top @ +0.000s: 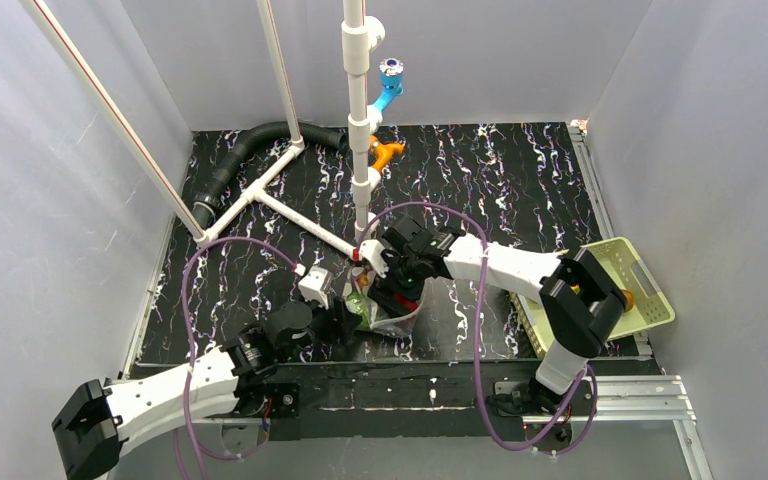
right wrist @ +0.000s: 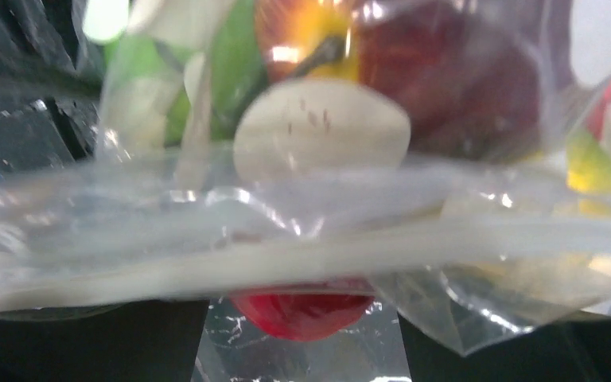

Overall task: Open the zip-top bag and remove the fake food
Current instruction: Pick up the fake fruit from the zipper food storage bag, then place the fake fruit in the bin.

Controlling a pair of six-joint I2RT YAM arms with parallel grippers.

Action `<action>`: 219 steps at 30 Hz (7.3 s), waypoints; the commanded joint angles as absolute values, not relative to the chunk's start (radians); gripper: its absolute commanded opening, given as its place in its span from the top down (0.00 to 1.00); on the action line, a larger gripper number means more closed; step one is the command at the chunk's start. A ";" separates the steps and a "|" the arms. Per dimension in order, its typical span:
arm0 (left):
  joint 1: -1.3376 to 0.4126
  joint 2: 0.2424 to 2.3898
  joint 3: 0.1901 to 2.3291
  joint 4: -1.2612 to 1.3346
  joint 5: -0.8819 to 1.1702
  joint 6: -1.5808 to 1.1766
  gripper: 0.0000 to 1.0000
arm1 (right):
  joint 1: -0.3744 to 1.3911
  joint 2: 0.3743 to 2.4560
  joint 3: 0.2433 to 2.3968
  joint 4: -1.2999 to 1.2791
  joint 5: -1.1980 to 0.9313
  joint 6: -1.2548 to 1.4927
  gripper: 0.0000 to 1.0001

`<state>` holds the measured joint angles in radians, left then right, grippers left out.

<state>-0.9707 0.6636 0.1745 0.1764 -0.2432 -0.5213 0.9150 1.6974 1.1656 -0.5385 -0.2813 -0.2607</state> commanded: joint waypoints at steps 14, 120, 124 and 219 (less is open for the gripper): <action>-0.971 0.604 0.173 0.091 -0.245 -0.577 0.39 | 0.919 1.666 1.137 -0.528 -0.269 -0.311 0.15; -0.972 0.591 0.171 0.089 -0.214 -0.634 0.03 | 0.626 1.388 1.136 -0.595 -0.632 -0.305 0.86; -0.971 0.604 0.184 0.082 -0.221 -0.634 0.02 | 0.626 1.384 1.138 -0.625 -0.654 -0.332 0.86; -0.971 0.316 0.268 -0.166 -0.270 -0.748 0.02 | -0.192 1.051 0.955 -0.738 -0.614 -0.554 0.79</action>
<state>-0.9661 0.3248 0.2443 -0.1455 -0.2474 -0.7593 -0.1707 1.0424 0.9524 -0.7773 -0.6495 -0.5781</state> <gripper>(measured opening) 0.981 0.784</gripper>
